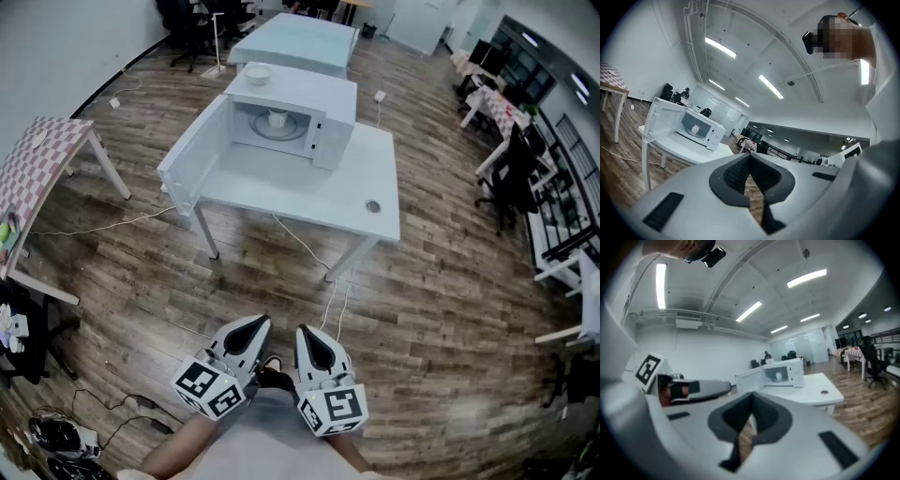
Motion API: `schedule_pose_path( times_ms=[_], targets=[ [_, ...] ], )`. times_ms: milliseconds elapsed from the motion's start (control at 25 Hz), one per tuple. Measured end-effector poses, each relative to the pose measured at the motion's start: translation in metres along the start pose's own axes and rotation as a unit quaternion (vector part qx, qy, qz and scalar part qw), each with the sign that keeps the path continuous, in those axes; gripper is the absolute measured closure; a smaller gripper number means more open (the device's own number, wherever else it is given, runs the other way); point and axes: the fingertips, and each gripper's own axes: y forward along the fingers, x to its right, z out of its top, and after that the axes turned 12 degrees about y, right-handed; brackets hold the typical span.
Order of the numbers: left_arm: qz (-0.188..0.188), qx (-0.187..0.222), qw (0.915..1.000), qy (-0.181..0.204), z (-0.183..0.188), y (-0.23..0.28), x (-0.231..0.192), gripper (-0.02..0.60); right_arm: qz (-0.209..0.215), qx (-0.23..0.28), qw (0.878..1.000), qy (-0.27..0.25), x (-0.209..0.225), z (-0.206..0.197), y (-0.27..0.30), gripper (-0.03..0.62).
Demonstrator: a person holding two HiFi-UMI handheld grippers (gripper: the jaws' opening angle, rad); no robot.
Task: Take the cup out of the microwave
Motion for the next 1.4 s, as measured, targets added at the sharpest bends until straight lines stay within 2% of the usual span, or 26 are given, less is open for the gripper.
schedule_pose_path(
  times_ms=[680, 1080, 1400],
  targets=[
    [0.021, 0.011, 0.9994, 0.025, 0.01, 0.009, -0.002, 0.572, 0.023, 0.01, 0.999, 0.02, 0.014, 0.012, 0.009, 0.572],
    [0.01, 0.017, 0.9998, 0.008, 0.009, 0.031, -0.024, 0.572, 0.009, 0.016, 1.0, 0.011, 0.026, 0.021, 0.036, 0.571],
    [0.003, -0.001, 1.0, -0.009, 0.009, 0.062, -0.06, 0.571, 0.007, 0.01, 1.0, 0.002, 0.034, 0.032, 0.077, 0.571]
  ],
)
